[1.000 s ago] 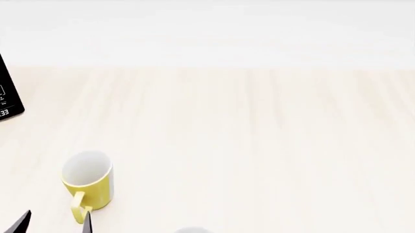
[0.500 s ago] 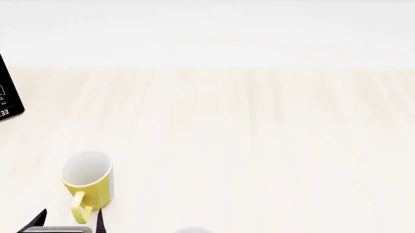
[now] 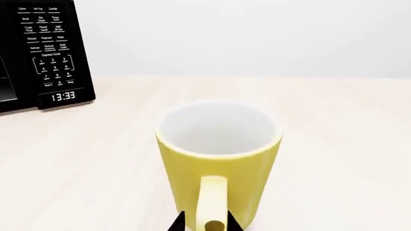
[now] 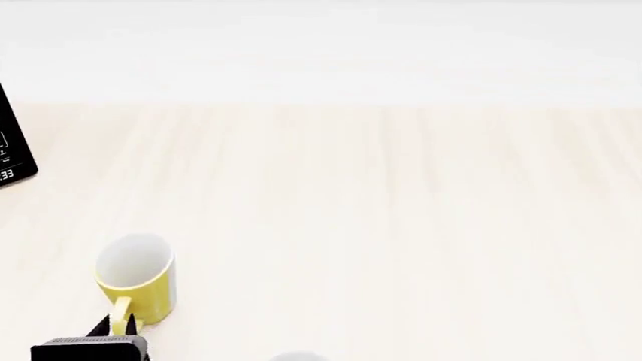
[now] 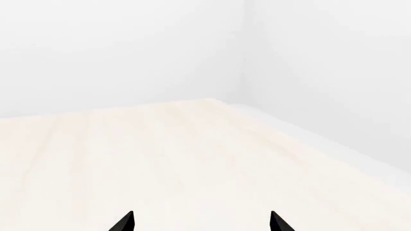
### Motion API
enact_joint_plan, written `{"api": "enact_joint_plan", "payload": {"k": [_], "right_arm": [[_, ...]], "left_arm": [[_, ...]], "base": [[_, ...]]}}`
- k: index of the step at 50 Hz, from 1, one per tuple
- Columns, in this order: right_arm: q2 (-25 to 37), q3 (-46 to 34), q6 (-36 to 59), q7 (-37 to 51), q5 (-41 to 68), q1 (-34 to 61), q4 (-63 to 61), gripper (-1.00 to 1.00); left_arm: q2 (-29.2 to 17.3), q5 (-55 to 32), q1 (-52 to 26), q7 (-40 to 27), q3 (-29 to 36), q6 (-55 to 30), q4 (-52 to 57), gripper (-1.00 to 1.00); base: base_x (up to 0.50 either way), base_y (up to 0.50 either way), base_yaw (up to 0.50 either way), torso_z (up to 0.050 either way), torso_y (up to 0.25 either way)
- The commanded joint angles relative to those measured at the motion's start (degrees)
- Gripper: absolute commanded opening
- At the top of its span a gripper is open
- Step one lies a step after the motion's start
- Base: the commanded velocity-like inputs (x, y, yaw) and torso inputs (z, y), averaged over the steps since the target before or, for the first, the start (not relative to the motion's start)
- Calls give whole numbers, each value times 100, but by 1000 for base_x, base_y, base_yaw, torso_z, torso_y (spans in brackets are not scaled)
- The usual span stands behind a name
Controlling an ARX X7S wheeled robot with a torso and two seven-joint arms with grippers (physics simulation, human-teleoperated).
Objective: Put the yellow and white mug to the front of the white mug.
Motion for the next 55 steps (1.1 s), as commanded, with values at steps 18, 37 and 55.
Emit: {"api": "enact_joint_plan", "payload": {"k": [18,37,55], "right_arm": [[70,-75,16,45,43,0,59,100],[122,-90,4,71,98,12,96,100],[165,-44,-68,92,184,-23,147,100]], "left_arm": [[-278,-721,-255,853,110,109,-149,-100],[-630,-2202,-2954,5664,634,-433,-2512,-100],[-967,-2743,-3320,7363,1237,-1763,-1700,-100]], "base": [[0,0,0,0,0],[0,0,0,0,1],[0,0,0,0,0]]}}
